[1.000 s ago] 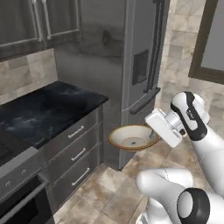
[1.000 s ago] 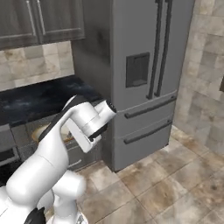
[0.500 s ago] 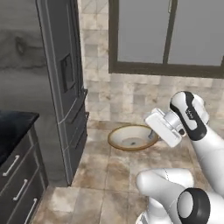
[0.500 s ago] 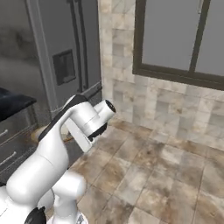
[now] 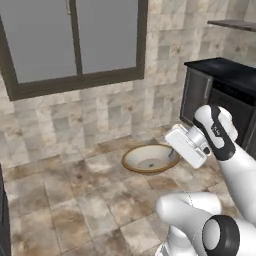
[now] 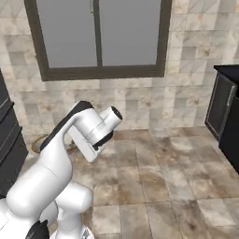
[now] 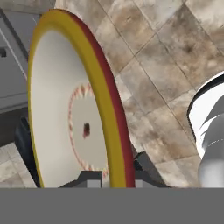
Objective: Pick the cup and bowl from the counter and place them on the counter next to the sink.
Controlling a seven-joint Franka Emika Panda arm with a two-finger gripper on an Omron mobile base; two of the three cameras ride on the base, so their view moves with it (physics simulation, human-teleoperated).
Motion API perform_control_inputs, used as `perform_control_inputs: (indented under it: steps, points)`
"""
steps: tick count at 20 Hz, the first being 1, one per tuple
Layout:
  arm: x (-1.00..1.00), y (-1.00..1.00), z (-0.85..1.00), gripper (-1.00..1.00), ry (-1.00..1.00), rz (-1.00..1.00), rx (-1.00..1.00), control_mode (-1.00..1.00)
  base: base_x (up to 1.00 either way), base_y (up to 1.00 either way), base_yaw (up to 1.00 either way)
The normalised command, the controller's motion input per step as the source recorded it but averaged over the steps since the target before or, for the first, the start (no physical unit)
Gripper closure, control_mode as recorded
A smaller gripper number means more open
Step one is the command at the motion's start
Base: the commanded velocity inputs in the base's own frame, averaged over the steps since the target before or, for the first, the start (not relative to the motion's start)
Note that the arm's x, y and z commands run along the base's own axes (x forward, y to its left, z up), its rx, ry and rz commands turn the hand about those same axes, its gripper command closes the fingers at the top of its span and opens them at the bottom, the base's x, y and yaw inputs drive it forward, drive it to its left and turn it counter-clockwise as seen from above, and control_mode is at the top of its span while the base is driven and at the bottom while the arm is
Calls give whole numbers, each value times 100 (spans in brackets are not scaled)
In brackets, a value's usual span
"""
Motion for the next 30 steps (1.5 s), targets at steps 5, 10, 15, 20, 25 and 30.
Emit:
perform_control_inputs:
  steps: [5,10,15,20,25,30]
  points:
    - [0,0,0,100,0,0,0,100,0,0,-93]
    - [0,0,0,100,0,0,0,100,0,0,-94]
    - [0,0,0,100,0,0,0,100,0,0,-95]
    - [0,0,0,100,0,0,0,100,7,29,-67]
    - [0,0,0,100,0,0,0,100,84,69,-35]
    - [0,0,0,100,0,0,0,100,100,100,-35]
